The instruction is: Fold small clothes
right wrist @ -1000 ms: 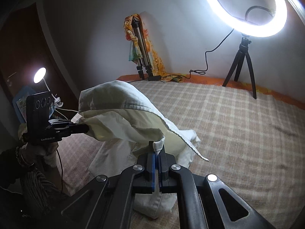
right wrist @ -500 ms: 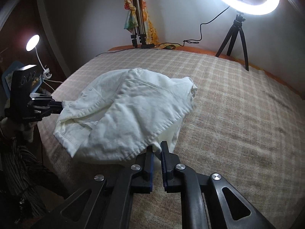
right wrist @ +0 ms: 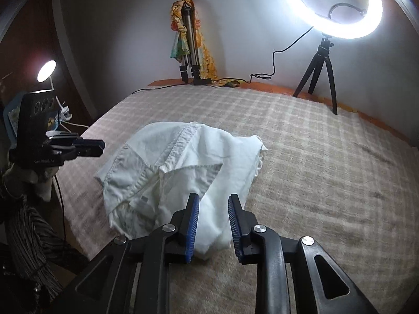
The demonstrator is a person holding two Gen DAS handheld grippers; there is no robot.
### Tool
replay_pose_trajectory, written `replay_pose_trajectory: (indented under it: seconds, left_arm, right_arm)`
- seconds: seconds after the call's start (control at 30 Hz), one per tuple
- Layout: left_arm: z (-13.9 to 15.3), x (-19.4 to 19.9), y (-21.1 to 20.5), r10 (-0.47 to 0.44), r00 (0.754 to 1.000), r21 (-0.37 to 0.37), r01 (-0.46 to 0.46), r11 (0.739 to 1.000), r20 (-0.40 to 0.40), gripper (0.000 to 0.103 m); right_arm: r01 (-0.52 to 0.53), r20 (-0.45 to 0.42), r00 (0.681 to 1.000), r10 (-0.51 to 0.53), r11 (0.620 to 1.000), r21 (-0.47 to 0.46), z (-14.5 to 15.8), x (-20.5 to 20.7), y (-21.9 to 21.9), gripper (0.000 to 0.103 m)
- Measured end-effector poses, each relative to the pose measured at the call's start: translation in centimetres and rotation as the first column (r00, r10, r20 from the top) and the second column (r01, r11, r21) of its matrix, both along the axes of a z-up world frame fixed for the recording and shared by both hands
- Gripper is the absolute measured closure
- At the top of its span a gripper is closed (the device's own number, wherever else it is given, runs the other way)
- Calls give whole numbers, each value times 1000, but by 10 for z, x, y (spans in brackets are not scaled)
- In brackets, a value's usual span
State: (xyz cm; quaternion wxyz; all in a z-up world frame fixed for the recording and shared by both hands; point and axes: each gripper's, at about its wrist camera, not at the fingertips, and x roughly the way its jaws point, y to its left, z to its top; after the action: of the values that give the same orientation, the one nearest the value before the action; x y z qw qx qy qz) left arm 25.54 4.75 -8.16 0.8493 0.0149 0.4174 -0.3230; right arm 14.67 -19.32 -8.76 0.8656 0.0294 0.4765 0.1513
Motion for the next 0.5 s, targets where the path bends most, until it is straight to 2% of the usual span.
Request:
replay_pose_trajectory:
  seconds: [0.1,0.2,0.3,0.37,0.47,0.5]
  left_arm:
    - [-22,7,-9,-11,999,50,13,999,-50,87]
    - [-42,2,-4,-13,997,88,20,996,-82,87]
    - [-55,-6,8,-11,994,81,20,997,-112,87]
    - [-50,-5,14,0,992,64,8,998,-127,87]
    - [-31,-5,18,10,995,36,-7,999,-94,87]
    - [-23,-3,17,15,997,21,-13,1000,-79,87]
  right_arm:
    - [23,-82,996,-17,998,66,-29,19,-1,77]
    - [12,-153,988,-4,999,50,-57,16,0,78]
    - [27,-204,979,-10,996,82,-76,9,-6,77]
    - [19,-209,978,4,994,108,-74,9,-11,77]
    - [42,-187,982,0,975,218,-58,13,-30,76]
    - [54,-174,985,-10,966,252,-52,17,-37,69]
